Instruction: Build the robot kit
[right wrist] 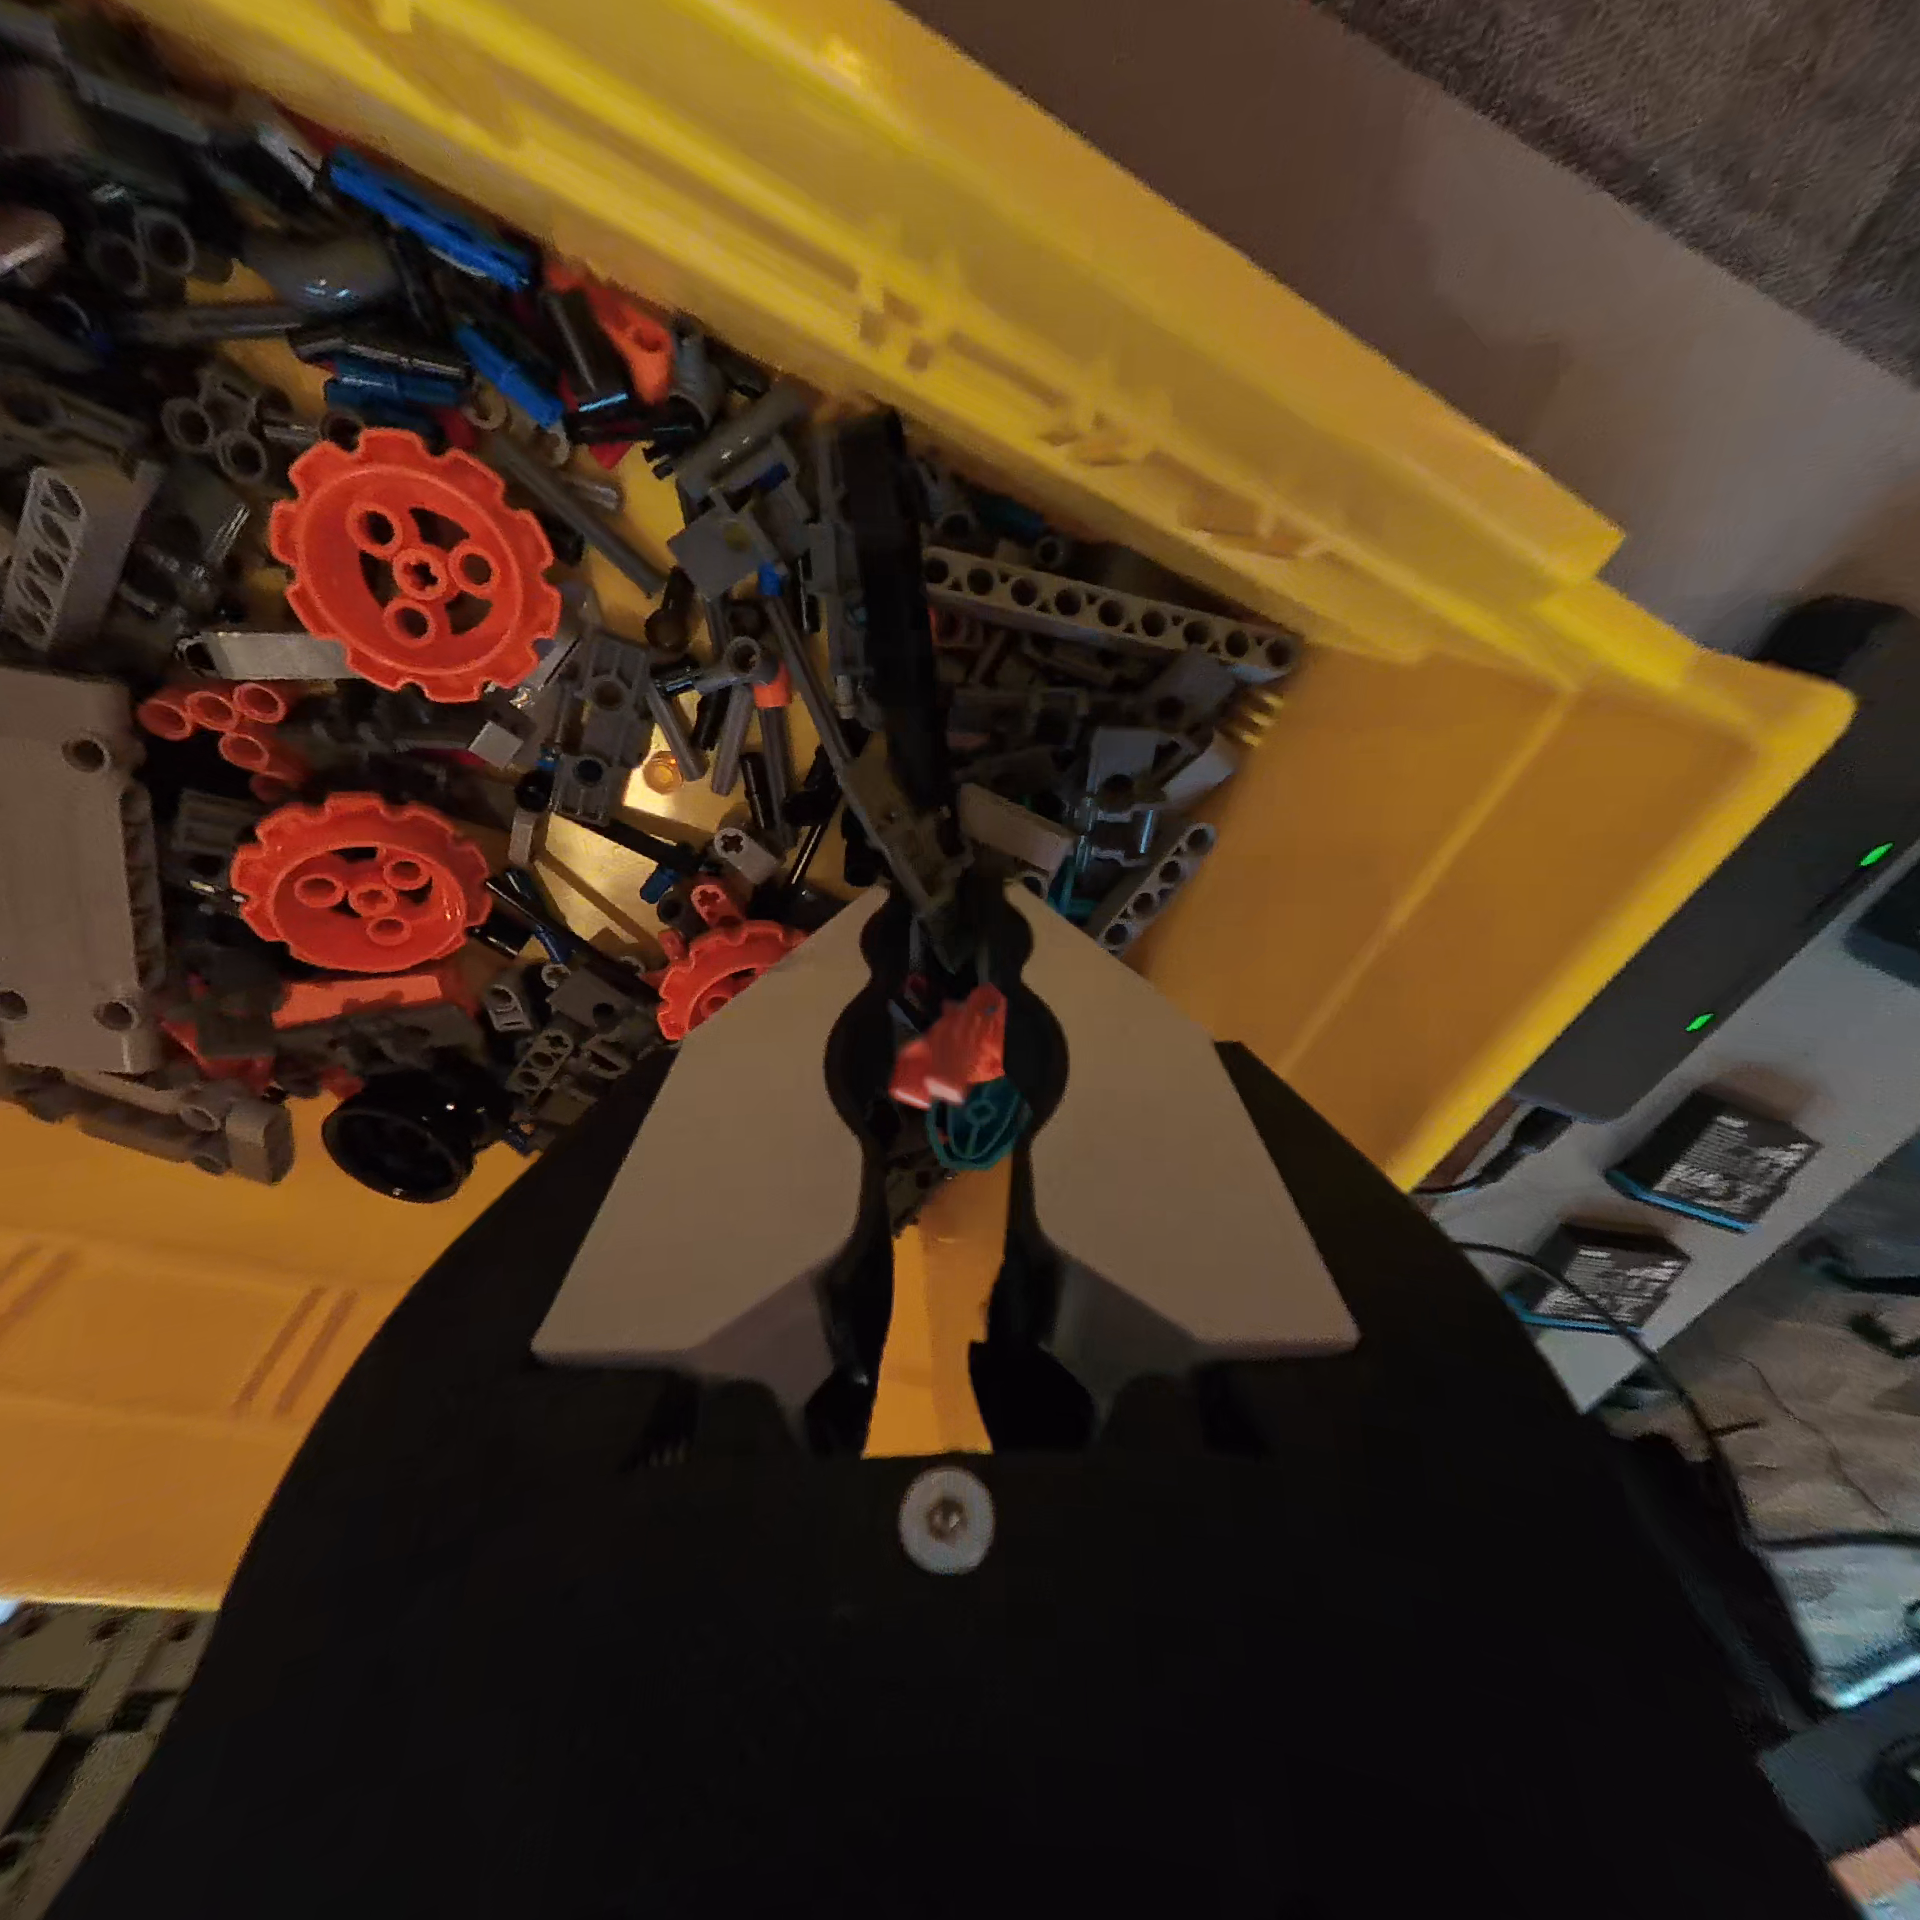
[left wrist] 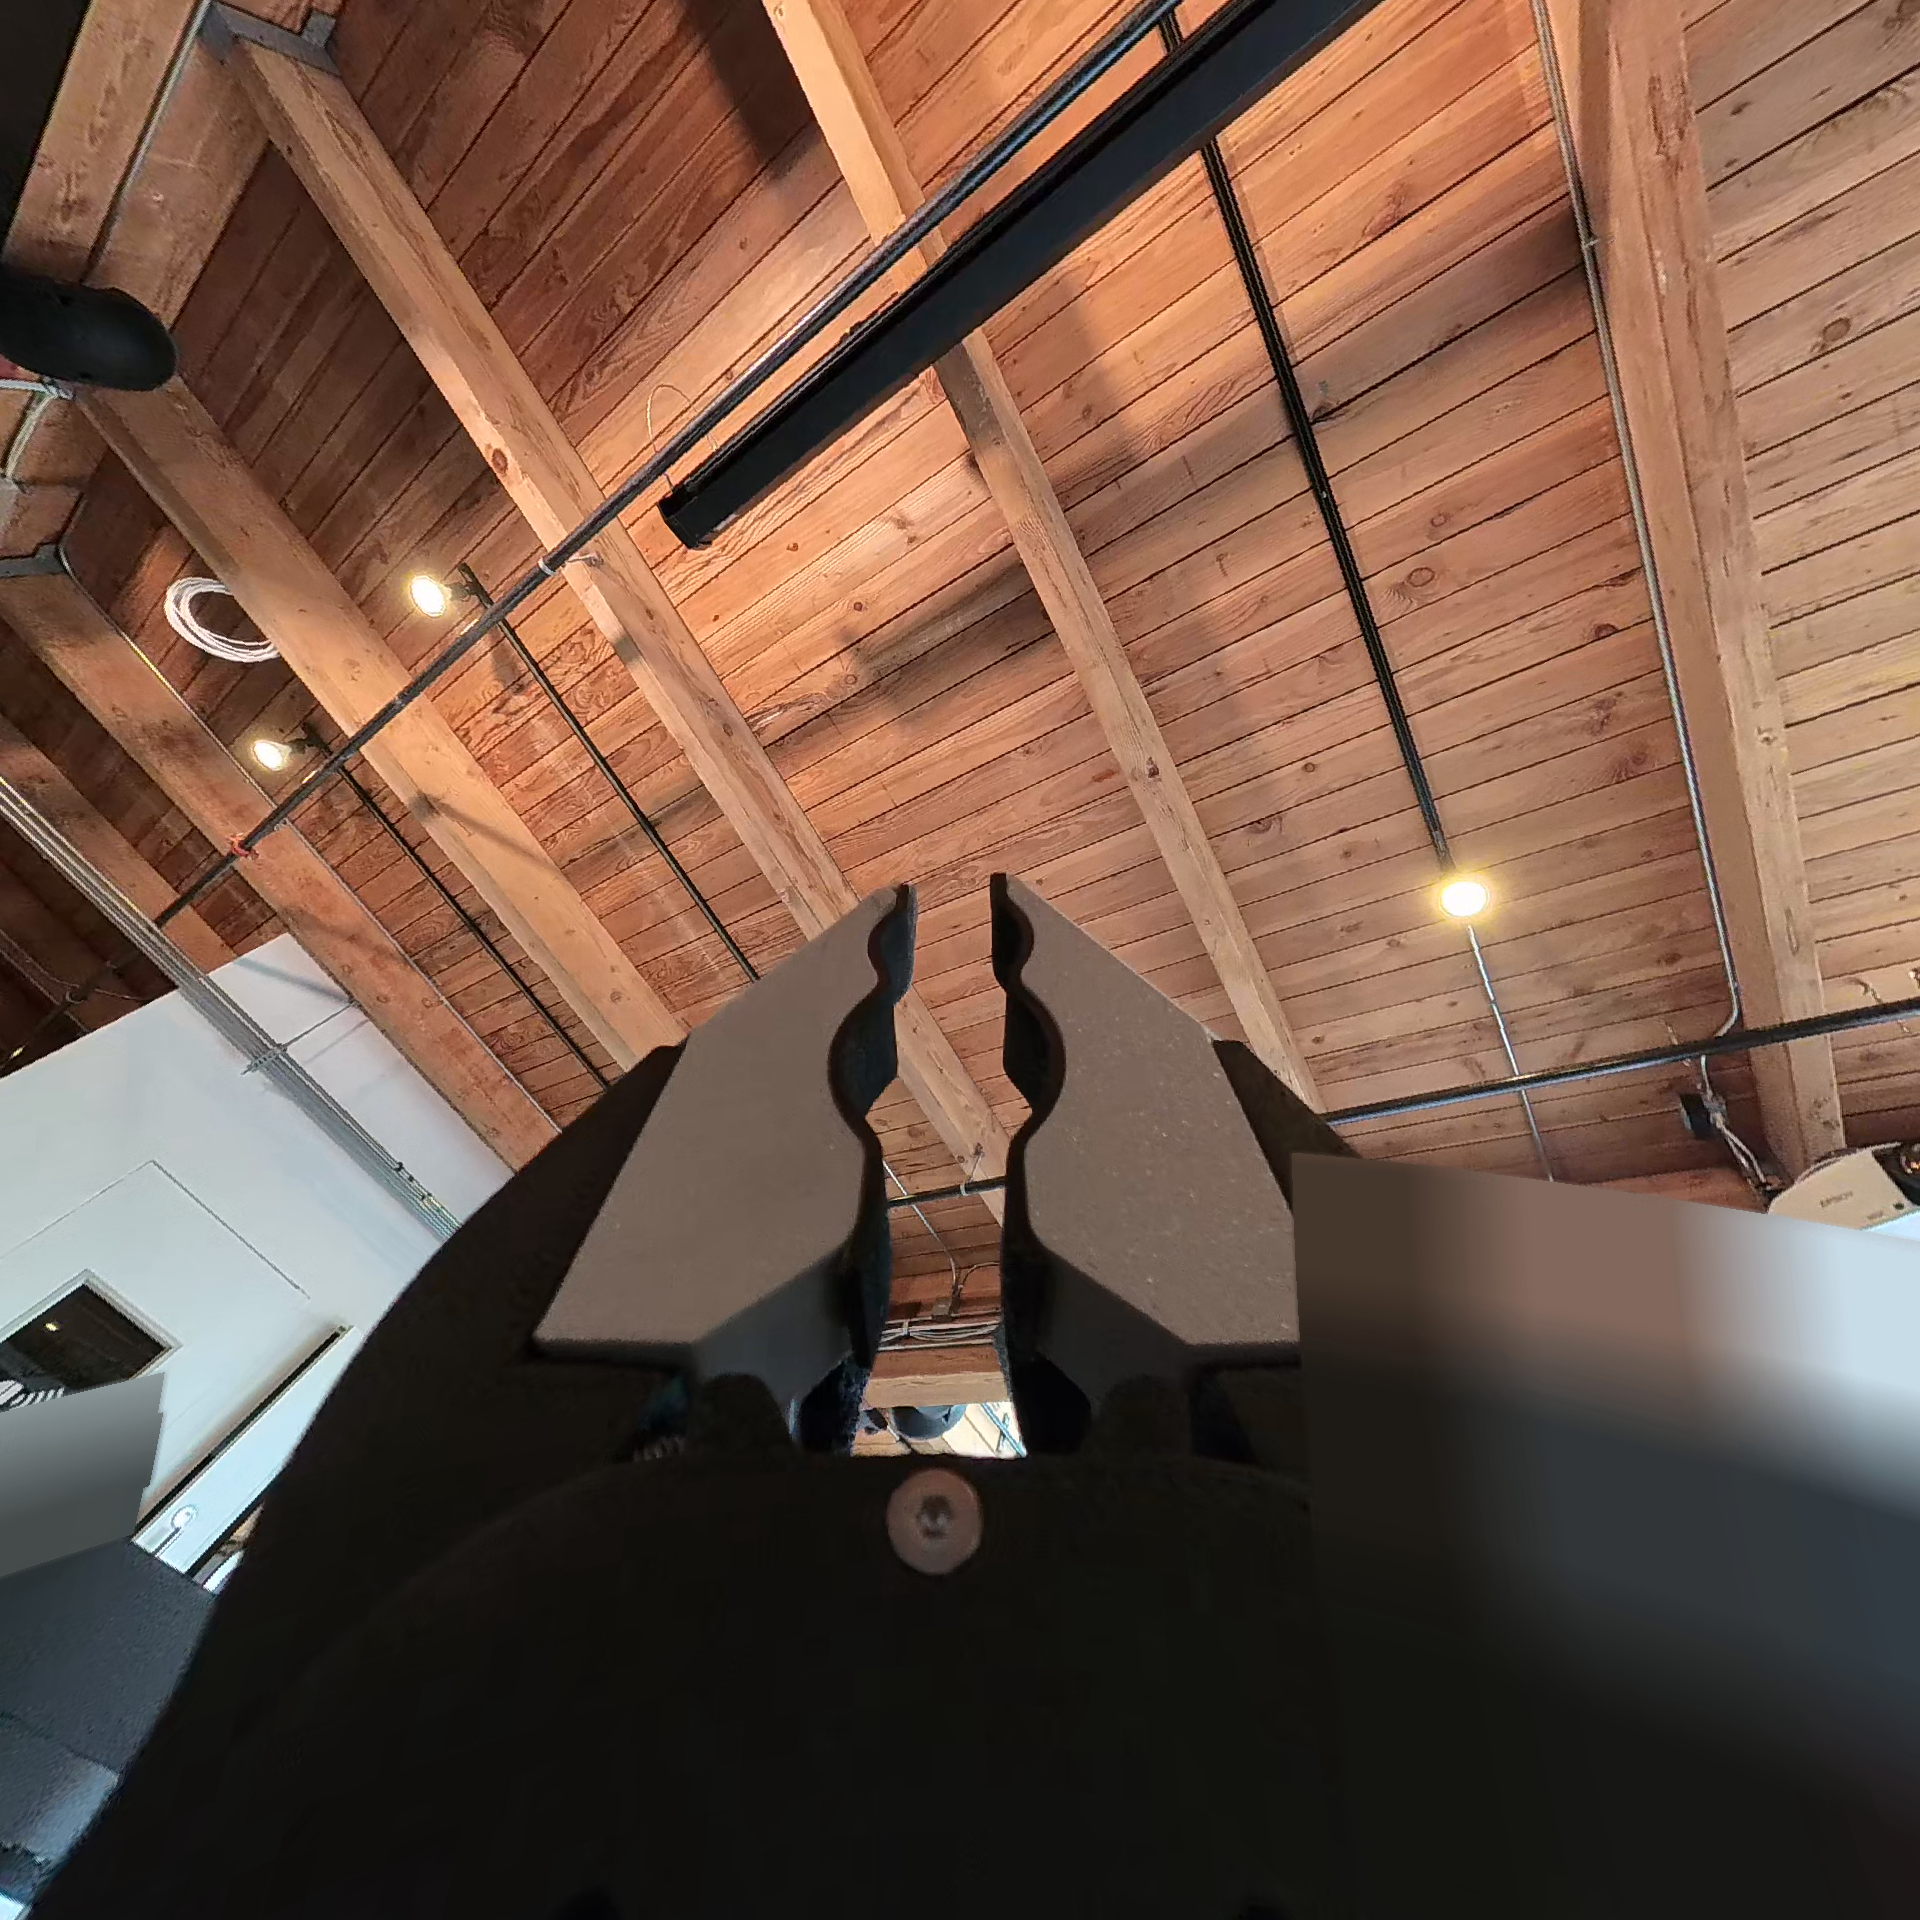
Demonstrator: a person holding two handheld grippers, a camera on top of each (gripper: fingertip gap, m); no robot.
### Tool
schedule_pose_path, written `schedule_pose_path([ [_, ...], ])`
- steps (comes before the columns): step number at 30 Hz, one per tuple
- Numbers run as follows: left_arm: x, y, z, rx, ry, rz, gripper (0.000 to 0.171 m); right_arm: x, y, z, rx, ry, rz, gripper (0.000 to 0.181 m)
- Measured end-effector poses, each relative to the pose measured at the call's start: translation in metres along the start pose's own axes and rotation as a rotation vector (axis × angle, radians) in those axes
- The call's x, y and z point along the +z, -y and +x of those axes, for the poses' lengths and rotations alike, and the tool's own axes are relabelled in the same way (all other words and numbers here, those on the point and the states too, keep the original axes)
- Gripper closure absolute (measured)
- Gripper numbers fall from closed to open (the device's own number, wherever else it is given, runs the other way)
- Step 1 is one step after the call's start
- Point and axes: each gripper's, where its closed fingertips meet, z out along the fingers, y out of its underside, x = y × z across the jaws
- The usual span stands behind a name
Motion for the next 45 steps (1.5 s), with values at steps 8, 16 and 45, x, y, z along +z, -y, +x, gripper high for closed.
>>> schedule_pose_path([
  [8,0.000,0.001,0.001,0.003,-0.002,0.002,0.160,-0.020,-0.008,-0.056,0.047,0.157,0.002,0.141],
  [16,0.000,-0.001,0.002,0.006,-0.003,-0.002,0.160,0.005,-0.041,-0.077,-0.022,0.129,-0.158,0.136],
  [45,0.000,0.000,0.001,0.002,-0.002,0.000,0.160,-0.006,-0.048,-0.009,0.028,-0.109,-0.163,0.171],
])
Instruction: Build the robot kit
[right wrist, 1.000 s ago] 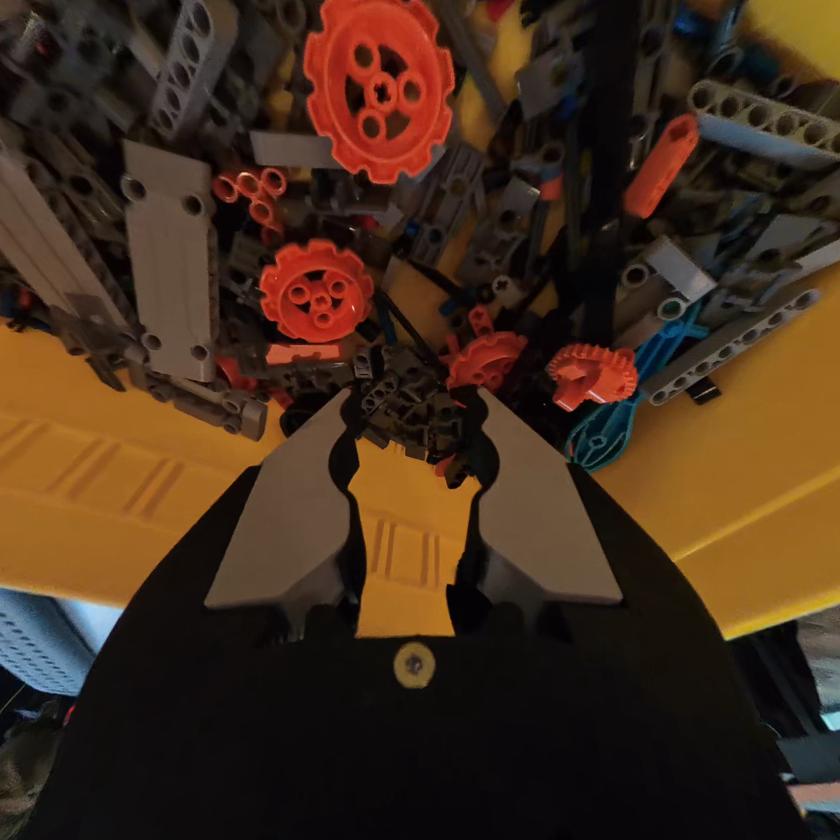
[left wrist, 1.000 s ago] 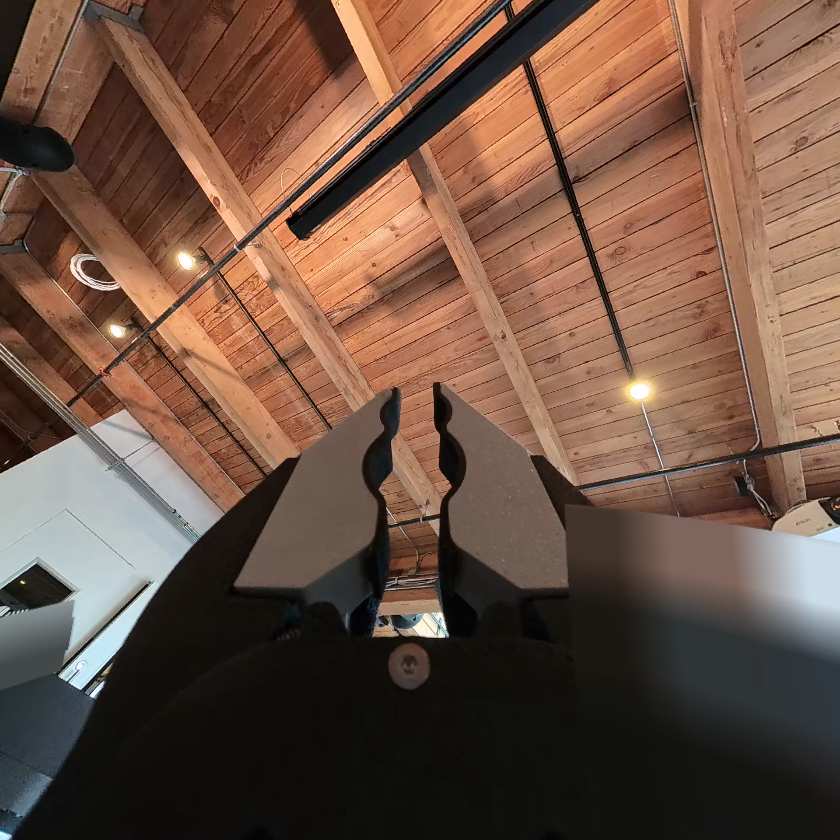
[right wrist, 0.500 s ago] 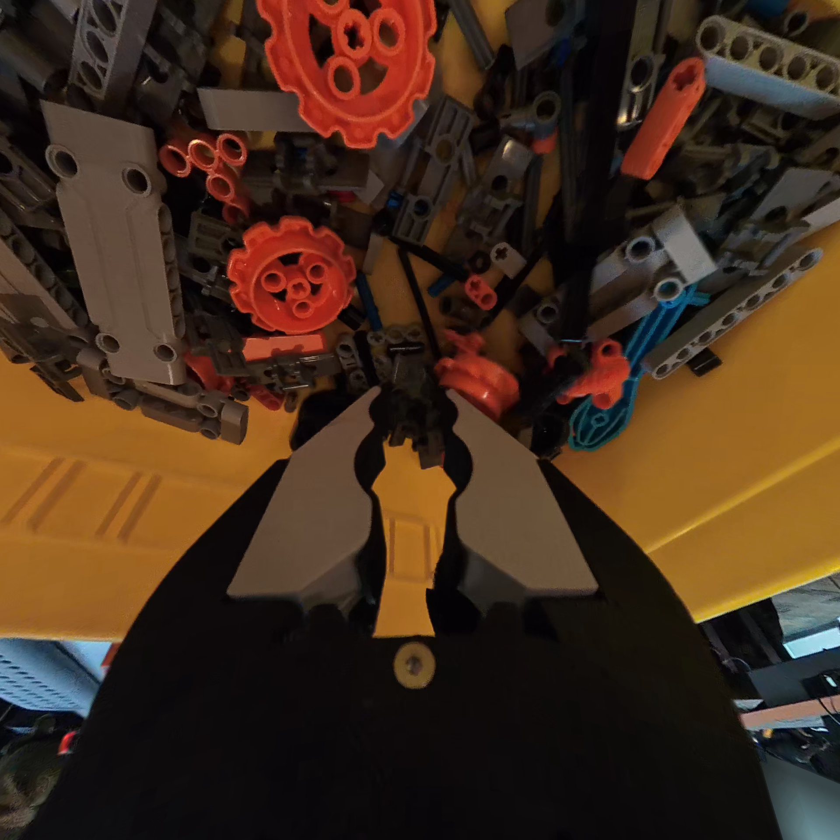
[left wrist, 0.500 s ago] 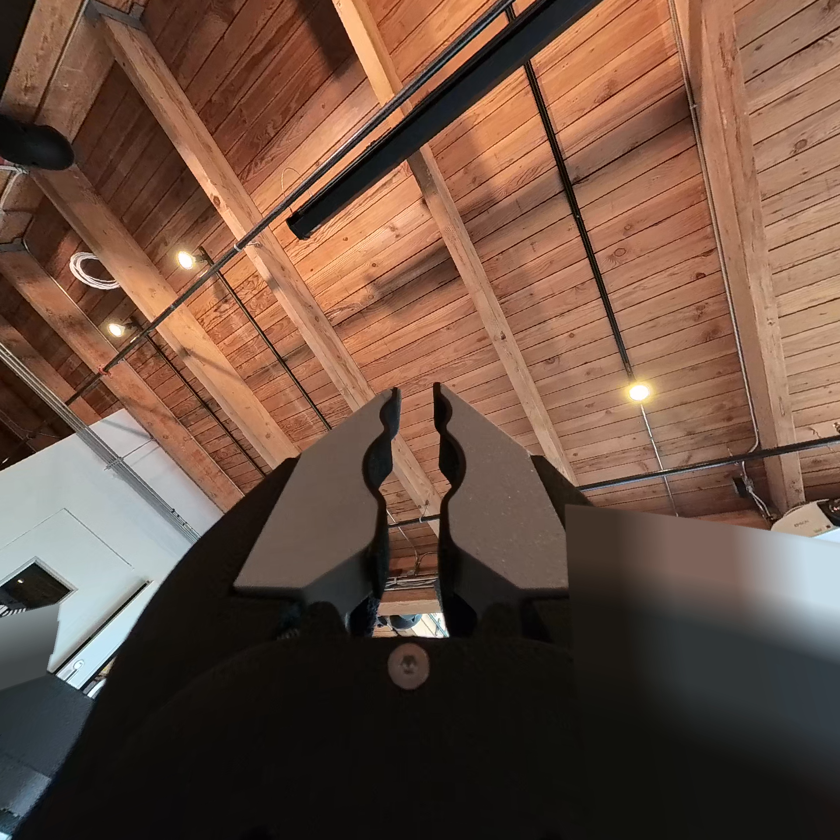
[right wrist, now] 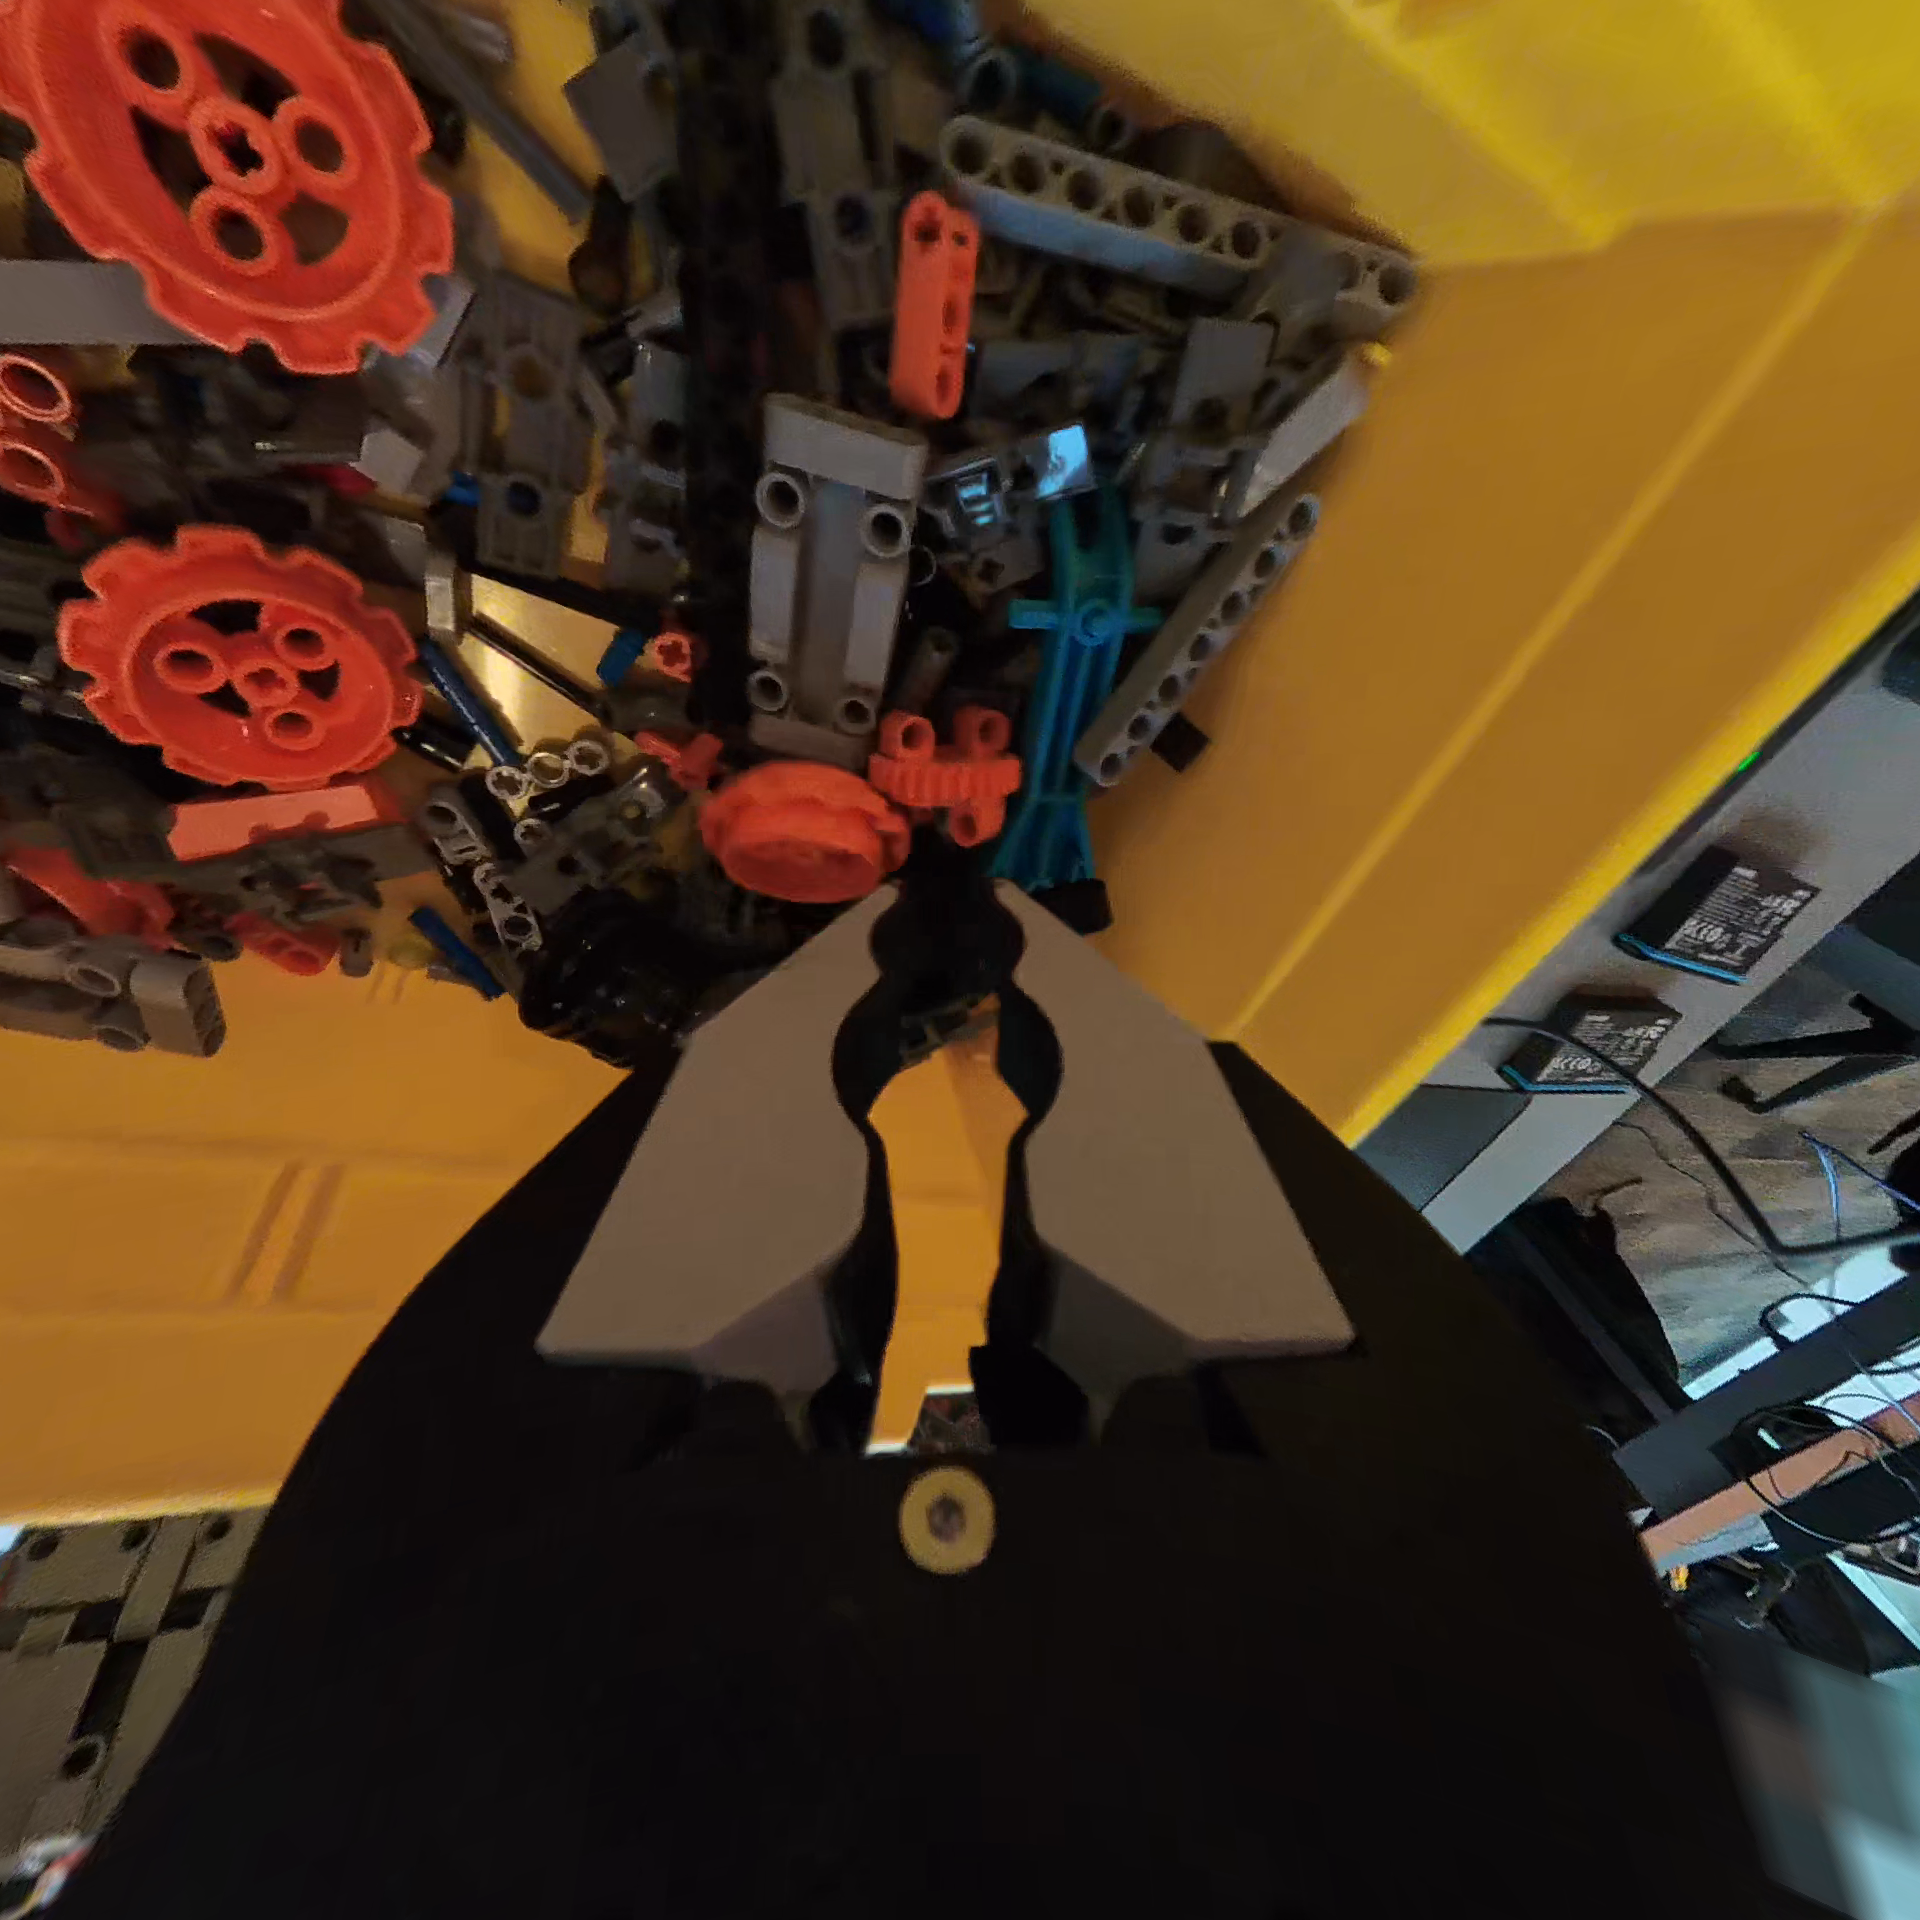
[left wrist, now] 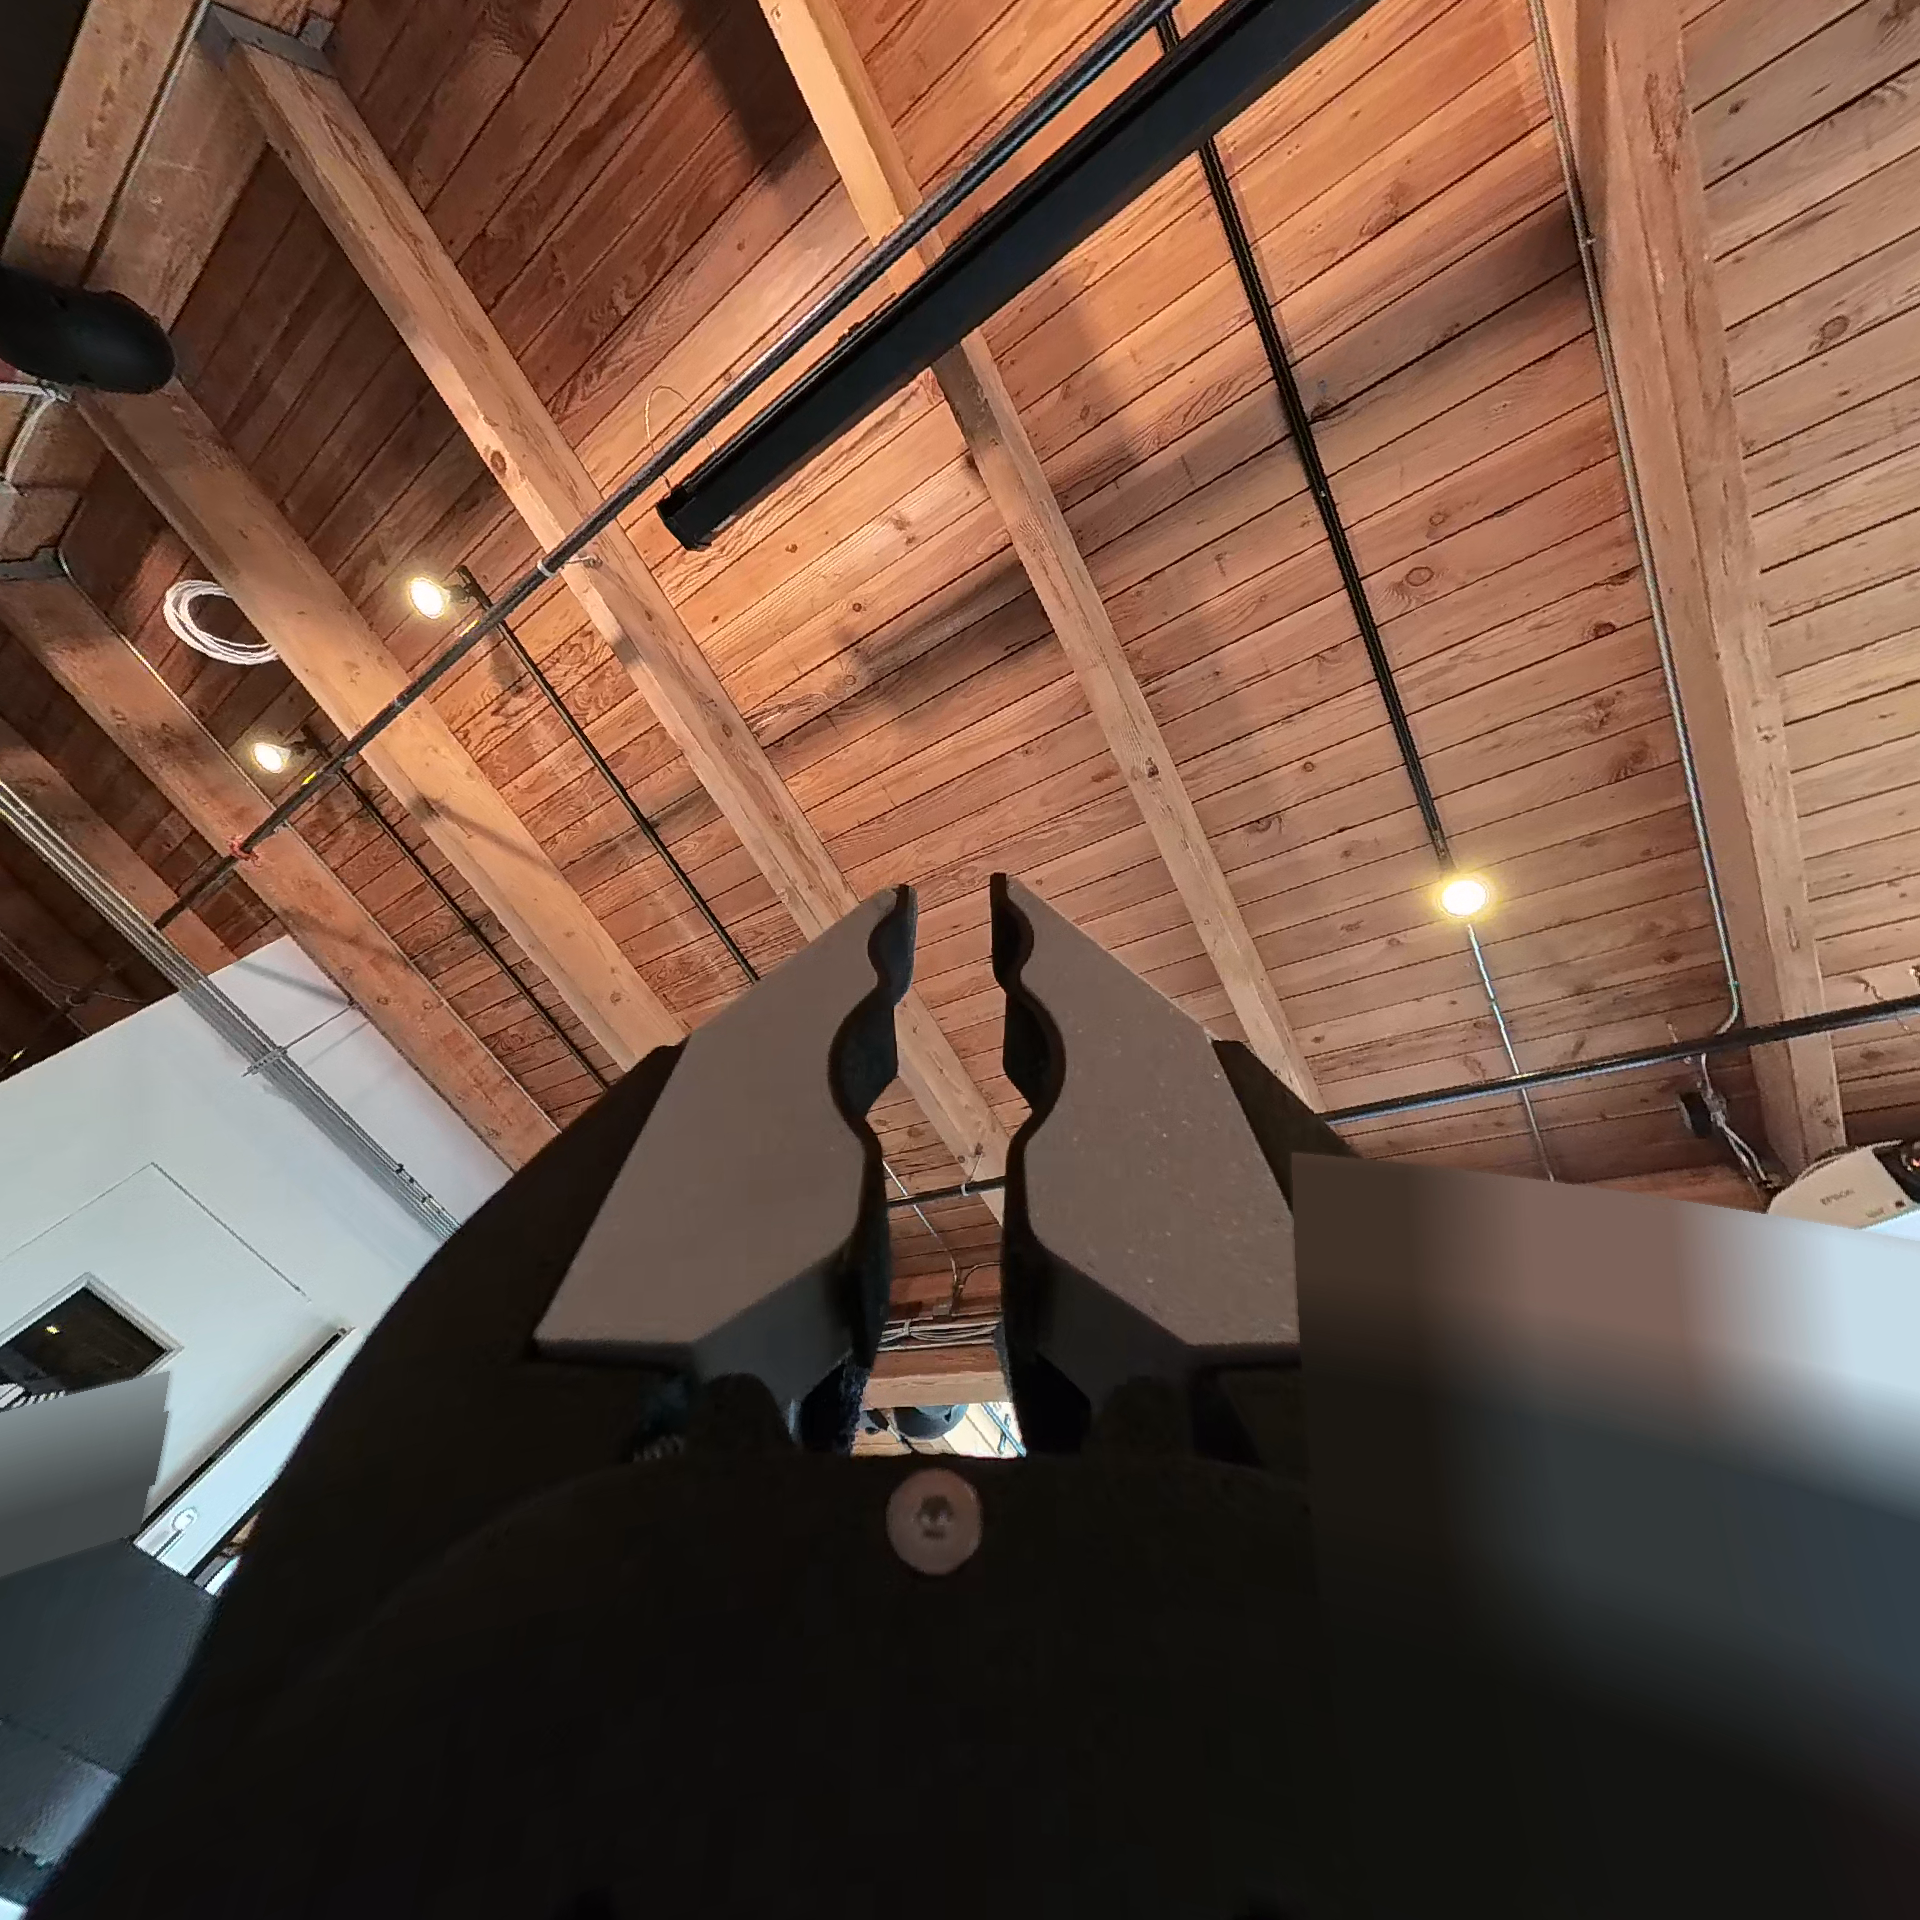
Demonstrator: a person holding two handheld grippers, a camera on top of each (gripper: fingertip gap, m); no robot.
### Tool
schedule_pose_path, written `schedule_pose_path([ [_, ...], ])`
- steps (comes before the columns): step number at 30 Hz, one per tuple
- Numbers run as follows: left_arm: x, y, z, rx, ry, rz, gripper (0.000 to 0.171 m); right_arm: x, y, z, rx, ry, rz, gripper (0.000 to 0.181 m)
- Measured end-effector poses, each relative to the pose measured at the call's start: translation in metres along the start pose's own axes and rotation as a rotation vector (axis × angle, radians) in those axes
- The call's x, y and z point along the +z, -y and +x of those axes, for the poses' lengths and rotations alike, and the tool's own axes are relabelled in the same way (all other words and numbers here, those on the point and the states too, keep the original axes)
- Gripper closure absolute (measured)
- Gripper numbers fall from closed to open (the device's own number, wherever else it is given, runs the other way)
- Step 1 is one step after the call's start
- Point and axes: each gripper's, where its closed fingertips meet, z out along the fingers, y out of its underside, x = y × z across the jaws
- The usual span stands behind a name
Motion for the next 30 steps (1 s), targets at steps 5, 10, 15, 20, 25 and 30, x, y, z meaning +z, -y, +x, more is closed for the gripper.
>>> schedule_pose_path([
  [5,0.000,0.000,0.000,0.002,-0.001,0.001,0.160,-0.022,0.008,-0.025,-0.012,0.110,0.075,0.154],
  [10,0.001,-0.002,0.002,0.001,-0.004,-0.004,0.160,-0.014,-0.003,-0.081,-0.052,0.311,-0.024,0.126],
  [15,0.000,-0.001,0.001,0.007,-0.001,-0.001,0.160,0.010,-0.010,-0.072,-0.119,0.143,-0.135,0.134],
  [20,0.001,-0.001,-0.001,-0.003,0.000,-0.003,0.160,0.011,-0.010,-0.063,-0.154,0.070,-0.158,0.166],
  [25,0.000,0.002,0.001,0.006,-0.002,0.006,0.160,0.009,-0.016,-0.034,-0.097,-0.003,-0.163,0.166],
  [30,0.000,0.001,0.000,-0.002,0.000,0.003,0.160,0.006,-0.018,-0.032,-0.011,0.066,-0.152,0.164],
])
